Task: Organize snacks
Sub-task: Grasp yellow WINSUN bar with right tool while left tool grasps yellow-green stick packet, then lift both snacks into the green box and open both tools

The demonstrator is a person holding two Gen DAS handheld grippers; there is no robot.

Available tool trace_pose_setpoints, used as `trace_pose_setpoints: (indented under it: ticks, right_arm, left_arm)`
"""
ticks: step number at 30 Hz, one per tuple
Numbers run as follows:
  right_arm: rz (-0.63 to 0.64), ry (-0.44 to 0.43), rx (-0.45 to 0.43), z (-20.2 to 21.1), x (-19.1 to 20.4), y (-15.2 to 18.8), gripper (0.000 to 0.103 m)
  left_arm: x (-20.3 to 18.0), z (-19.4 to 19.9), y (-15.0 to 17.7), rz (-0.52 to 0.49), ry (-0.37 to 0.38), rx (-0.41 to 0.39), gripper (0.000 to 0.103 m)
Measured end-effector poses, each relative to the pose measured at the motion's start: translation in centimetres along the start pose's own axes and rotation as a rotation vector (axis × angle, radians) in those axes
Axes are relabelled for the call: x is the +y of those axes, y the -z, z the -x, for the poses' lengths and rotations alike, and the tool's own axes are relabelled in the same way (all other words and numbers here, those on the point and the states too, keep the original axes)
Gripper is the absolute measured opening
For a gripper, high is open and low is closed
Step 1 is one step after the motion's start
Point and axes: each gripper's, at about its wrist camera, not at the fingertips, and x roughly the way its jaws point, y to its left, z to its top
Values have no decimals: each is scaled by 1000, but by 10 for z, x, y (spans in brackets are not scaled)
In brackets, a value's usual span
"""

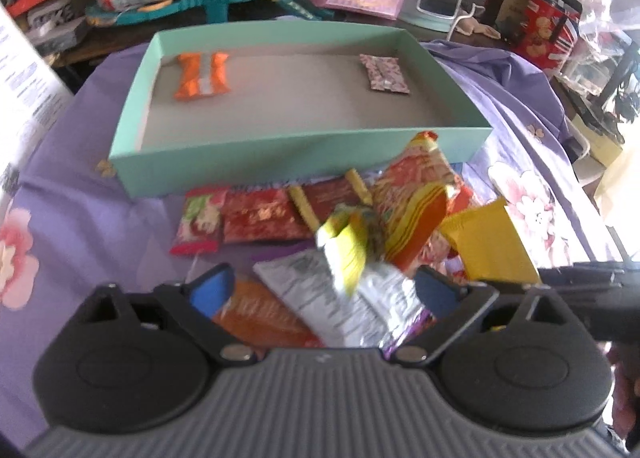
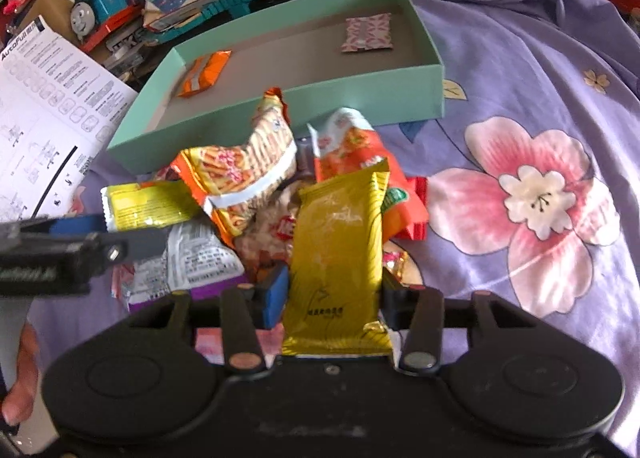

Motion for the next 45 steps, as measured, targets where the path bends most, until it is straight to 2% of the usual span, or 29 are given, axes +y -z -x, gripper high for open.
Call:
trace_pose_setpoints:
  ticks: [1, 3, 4, 5, 6, 7, 9, 12, 16, 19, 23, 24, 27, 32, 41, 45]
  right_arm:
    - [-3, 3, 3, 2, -1, 2, 46]
    - [-12, 1, 13, 2, -5, 6, 46]
    - [-16, 0, 15, 2, -6, 7, 46]
    - [-18, -2, 15, 2, -7, 7, 46]
    - [-21, -4, 14, 3, -8, 8, 46]
    - [-23, -6, 13, 2, -8, 8, 46]
    - [-27, -11, 9, 3, -8, 7, 46]
    - [-29, -12, 6, 3, -7, 6, 46]
    - [-9, -1, 7, -1, -4, 3, 46]
    - [0, 5, 12, -4, -1, -2, 46]
    - [0, 12, 15, -8, 0, -6, 47]
    - [3, 15, 15, -9, 1, -7, 49]
    - [3, 25, 20, -12, 1, -9, 50]
    - [22, 36, 26, -17, 4, -13, 51]
    - [40, 66, 25, -20, 12, -15, 48]
    - [56, 68, 28, -16, 16, -17, 48]
  left_arm:
    - [-2, -1, -3, -3, 1, 1, 88]
    - [-4, -2, -11, -5, 12, 2, 74]
    - [-6, -4, -15, -10, 17, 3, 71]
    - [-7, -5, -18, -17, 17, 2, 65]
    - [-7, -7, -22, -24, 17, 3, 52]
    - [-7, -11, -25, -28, 19, 11, 45]
    - [-6, -18, -29, -29, 29, 33, 20]
    - [-4, -19, -28, -38, 34, 36, 11]
    - [7, -20, -22, -54, 11, 57, 11]
    - [13, -23, -26, -46, 38, 95, 14]
    - [3, -28, -36, -95, 40, 111, 32]
    - [0, -31, -38, -111, 40, 119, 33]
    - [-5, -44, -42, -132, 27, 160, 33]
    - [-3, -56, -47, -121, 34, 182, 31]
    - [8, -44, -40, -76, -9, 127, 21]
    - [14, -31, -39, -57, -15, 98, 20]
